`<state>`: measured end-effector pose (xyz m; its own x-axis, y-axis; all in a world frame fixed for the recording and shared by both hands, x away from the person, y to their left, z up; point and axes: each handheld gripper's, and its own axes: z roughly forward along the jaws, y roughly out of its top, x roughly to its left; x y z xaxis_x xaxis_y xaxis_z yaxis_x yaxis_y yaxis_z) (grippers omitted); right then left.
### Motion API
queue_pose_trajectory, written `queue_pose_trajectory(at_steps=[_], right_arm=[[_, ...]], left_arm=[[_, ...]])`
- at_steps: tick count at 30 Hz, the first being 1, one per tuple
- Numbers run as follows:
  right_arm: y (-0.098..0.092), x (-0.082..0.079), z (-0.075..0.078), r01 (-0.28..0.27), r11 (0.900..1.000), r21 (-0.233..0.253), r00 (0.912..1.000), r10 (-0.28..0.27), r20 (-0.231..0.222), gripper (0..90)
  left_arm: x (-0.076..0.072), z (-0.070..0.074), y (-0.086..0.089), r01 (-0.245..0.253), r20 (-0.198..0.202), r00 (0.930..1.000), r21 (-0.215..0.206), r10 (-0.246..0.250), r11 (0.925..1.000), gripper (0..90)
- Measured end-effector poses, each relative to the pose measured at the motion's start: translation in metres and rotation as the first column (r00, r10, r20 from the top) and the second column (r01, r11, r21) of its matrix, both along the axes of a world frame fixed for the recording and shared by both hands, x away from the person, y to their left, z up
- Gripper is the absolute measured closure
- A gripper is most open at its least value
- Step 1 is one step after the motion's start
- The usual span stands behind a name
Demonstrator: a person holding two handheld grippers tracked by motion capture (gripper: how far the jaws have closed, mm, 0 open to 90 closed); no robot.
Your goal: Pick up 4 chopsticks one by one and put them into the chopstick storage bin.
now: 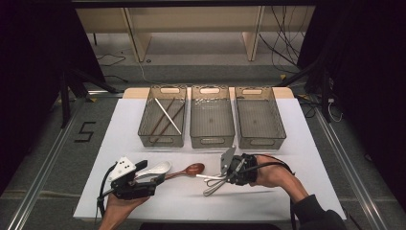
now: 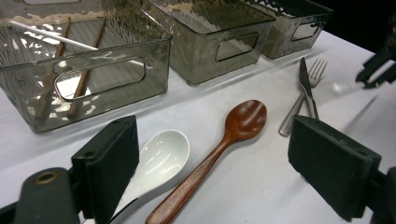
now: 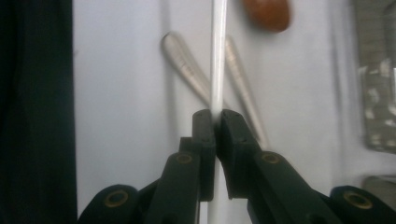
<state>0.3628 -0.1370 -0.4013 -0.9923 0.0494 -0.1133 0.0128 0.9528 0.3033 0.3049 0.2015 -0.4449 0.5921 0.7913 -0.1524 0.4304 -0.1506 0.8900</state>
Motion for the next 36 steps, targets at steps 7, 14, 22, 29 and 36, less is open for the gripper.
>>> queue_pose_trajectory(at_steps=[7,14,22,29,36], right_arm=[[0.001,0.023,0.021,0.149,0.978,0.148,0.9883,-0.152,0.013,85.3],[0.005,0.046,0.042,0.246,0.928,0.28,0.9663,-0.257,0.005,85.3],[0.016,0.074,0.066,0.299,0.855,0.424,0.9477,-0.318,-0.028,85.3],[0.033,0.092,0.073,0.36,0.782,0.509,0.9213,-0.384,-0.062,85.2],[0.049,0.102,0.079,0.378,0.746,0.549,0.9111,-0.405,-0.077,85.2]], left_arm=[[0.0,0.0,0.0,0.002,-0.003,1.0,-0.001,-0.002,1.0,15.9],[0.0,0.0,0.0,0.003,-0.007,1.0,0.0,-0.003,1.0,15.9],[0.0,0.0,0.001,0.002,-0.003,1.0,-0.003,-0.002,1.0,16.0],[0.0,0.0,0.001,0.003,-0.002,1.0,-0.002,-0.003,1.0,15.9],[0.0,0.001,0.001,0.0,-0.002,1.0,-0.01,0.0,0.9999,15.9]])
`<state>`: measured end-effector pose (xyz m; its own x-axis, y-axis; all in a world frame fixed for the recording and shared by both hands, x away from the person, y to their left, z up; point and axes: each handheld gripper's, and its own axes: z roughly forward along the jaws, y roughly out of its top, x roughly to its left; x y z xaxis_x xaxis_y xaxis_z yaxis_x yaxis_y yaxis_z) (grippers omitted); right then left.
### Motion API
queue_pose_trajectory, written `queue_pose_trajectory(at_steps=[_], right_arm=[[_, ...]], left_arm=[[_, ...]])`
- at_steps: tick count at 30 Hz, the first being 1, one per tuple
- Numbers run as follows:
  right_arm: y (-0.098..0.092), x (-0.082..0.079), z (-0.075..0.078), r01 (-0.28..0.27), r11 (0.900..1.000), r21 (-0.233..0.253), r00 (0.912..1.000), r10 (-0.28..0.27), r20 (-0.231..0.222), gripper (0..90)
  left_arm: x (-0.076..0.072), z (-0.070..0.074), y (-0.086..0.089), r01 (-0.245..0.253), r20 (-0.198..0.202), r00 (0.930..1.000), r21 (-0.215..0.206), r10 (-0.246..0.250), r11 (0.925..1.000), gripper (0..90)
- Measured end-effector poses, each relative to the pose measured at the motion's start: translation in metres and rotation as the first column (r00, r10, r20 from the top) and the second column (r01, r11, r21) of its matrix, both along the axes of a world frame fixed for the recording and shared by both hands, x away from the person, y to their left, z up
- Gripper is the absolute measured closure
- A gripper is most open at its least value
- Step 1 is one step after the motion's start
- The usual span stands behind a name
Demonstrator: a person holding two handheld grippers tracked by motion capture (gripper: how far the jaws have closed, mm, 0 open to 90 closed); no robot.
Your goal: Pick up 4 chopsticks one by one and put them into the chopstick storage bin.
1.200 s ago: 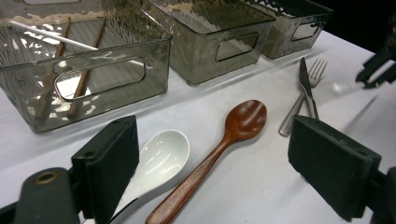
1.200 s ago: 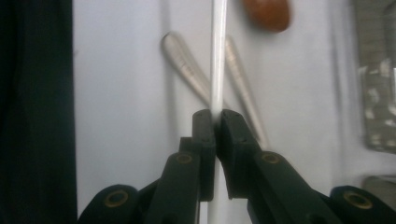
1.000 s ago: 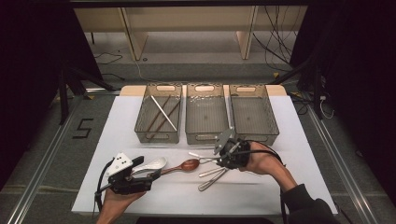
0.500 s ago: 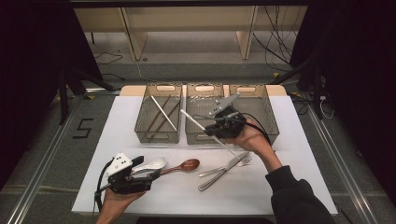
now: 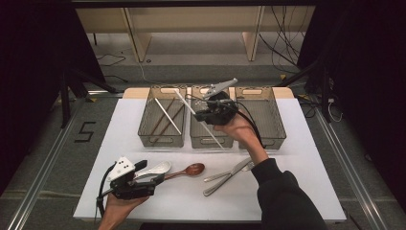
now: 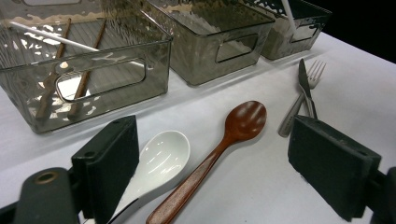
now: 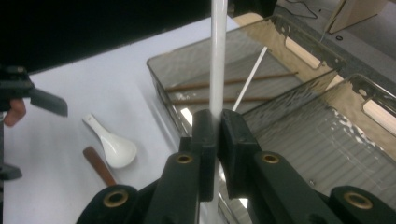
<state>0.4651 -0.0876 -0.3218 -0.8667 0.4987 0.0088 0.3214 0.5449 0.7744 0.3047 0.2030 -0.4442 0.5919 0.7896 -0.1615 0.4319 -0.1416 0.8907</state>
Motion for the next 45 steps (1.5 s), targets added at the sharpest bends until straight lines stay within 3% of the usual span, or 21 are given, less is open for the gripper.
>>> queue_pose_trajectory(at_steps=[7,20,37,45], right_arm=[[0.011,0.009,0.003,0.027,0.998,0.06,0.9996,-0.027,0.0,85.2],[0.03,0.025,0.01,0.082,0.989,0.124,0.9966,-0.082,-0.007,85.2],[0.059,0.045,0.008,0.139,0.973,0.186,0.9902,-0.134,-0.038,85.2],[0.078,0.056,0.007,0.165,0.968,0.19,0.9863,-0.161,-0.038,85.2]], left_arm=[[0.0,0.0,0.0,0.001,0.0,1.0,0.001,-0.001,1.0,15.9],[0.0,0.0,0.001,0.0,0.008,1.0,0.0,0.0,1.0,15.9],[0.0,0.001,0.001,0.003,0.011,0.9999,0.004,-0.003,1.0,15.9],[0.0,0.001,0.001,0.006,0.014,0.9999,-0.002,-0.006,1.0,15.9]])
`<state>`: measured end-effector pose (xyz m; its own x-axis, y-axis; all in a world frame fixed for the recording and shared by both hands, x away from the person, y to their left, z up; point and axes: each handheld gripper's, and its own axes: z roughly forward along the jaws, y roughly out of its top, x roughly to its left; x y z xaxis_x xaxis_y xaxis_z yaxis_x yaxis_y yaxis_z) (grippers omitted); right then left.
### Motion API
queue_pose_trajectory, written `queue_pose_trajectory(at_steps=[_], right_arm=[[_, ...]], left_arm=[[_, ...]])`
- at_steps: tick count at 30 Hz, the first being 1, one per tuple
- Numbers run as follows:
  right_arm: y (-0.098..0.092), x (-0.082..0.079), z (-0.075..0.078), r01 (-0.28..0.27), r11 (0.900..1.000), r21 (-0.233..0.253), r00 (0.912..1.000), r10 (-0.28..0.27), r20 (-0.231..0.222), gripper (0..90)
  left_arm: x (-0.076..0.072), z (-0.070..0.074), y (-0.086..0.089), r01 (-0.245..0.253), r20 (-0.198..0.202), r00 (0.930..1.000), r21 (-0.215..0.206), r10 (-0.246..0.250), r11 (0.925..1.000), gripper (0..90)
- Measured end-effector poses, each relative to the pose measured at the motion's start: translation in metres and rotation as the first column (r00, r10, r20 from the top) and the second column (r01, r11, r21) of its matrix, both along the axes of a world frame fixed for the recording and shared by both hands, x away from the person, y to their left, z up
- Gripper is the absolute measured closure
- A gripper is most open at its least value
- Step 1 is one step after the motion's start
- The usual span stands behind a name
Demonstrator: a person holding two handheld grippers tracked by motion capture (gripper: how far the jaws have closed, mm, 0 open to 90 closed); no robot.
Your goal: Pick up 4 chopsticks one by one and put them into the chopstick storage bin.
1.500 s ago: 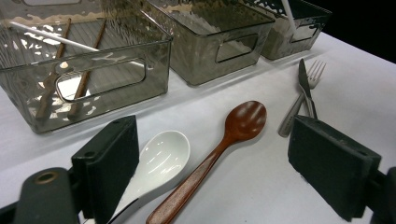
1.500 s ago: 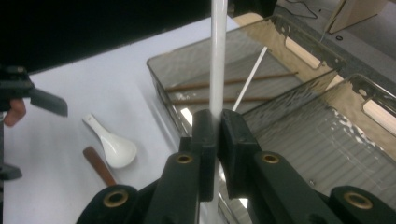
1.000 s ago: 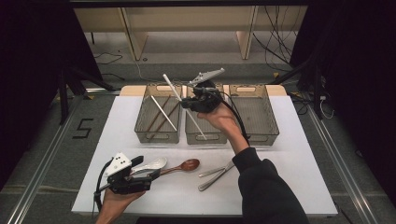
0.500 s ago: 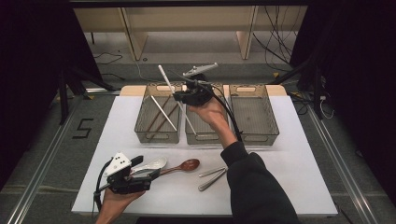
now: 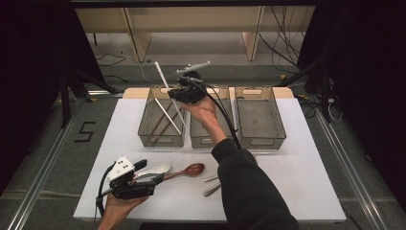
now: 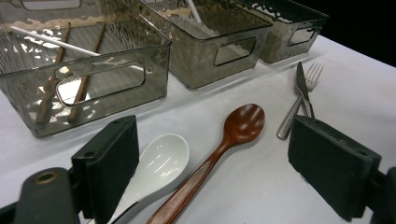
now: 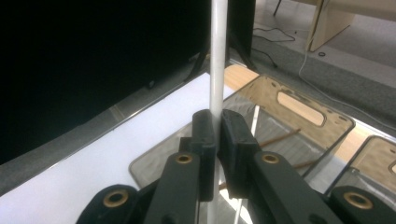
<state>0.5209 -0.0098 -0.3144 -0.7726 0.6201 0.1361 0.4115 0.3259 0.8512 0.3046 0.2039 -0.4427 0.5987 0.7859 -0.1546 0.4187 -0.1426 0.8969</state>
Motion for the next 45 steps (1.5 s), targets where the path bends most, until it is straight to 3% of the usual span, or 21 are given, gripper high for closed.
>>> queue_pose_trajectory(at_steps=[15,21,45], right_arm=[[0.032,0.014,-0.006,0.028,1.0,0.005,0.9996,-0.028,-0.001,85.1],[0.034,0.018,-0.013,0.049,0.999,0.013,0.9986,-0.048,-0.019,85.1],[0.039,0.021,-0.05,0.074,0.996,-0.049,0.9955,-0.077,-0.055,85.0]], left_arm=[[-0.001,0.0,0.0,0.004,0.003,1.0,-0.005,-0.004,1.0,15.9],[-0.001,0.001,-0.001,0.006,0.002,1.0,-0.005,-0.006,1.0,15.9],[-0.002,0.0,0.0,0.004,0.004,1.0,-0.007,-0.004,1.0,15.9]])
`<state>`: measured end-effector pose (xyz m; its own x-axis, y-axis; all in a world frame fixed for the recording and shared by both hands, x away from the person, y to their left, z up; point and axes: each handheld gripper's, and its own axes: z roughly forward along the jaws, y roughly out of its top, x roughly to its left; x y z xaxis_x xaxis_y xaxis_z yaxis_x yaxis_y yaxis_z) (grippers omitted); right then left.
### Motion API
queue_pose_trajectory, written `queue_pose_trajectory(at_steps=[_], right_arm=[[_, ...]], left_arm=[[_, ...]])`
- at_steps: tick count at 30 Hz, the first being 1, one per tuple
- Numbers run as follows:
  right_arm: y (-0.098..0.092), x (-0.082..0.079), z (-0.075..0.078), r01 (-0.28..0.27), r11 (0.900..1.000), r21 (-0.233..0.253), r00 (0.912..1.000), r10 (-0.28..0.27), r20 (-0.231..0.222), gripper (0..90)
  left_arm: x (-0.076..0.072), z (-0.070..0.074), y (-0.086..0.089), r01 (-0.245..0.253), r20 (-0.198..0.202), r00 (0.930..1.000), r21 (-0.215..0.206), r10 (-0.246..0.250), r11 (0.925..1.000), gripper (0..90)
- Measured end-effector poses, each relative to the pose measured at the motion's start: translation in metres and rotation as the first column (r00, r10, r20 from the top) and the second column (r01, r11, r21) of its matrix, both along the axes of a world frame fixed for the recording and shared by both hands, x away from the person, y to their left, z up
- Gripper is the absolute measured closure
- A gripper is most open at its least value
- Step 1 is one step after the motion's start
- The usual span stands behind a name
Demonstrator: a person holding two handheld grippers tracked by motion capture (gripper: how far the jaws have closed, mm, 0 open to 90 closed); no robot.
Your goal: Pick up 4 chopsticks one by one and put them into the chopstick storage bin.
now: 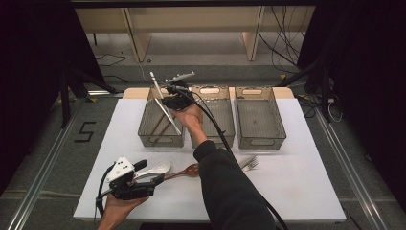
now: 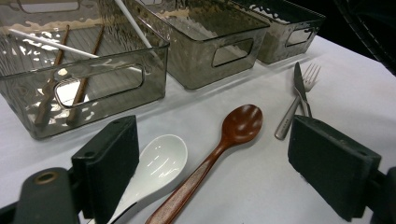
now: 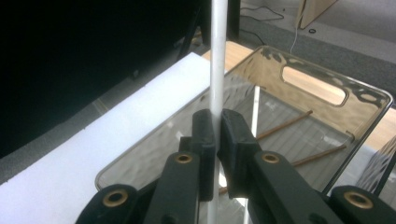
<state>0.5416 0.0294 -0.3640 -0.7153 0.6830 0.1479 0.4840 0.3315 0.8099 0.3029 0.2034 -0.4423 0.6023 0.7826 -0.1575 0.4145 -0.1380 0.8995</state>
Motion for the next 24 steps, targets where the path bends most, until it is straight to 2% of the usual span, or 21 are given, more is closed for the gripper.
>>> queue_pose_trajectory(at_steps=[8,17,19,24], right_arm=[[-0.003,0.001,-0.009,0.008,1.0,-0.011,0.9999,-0.008,-0.015,84.9],[0.003,0.0,-0.017,0.006,0.998,-0.055,0.9997,-0.008,-0.022,84.0],[0.003,0.001,-0.018,0.018,0.998,-0.066,0.9994,-0.02,-0.027,81.2],[-0.001,0.001,-0.014,0.016,0.999,-0.048,0.9992,-0.018,-0.036,73.4]], left_arm=[[0.0,0.0,0.0,0.002,0.002,1.0,0.003,-0.002,1.0,15.9],[0.0,0.0,0.001,0.001,0.003,1.0,0.005,-0.001,1.0,16.0],[0.0,0.0,0.001,0.002,0.002,1.0,0.005,-0.002,1.0,15.9],[0.001,0.0,0.001,0.001,0.002,1.0,0.007,-0.001,1.0,15.9]])
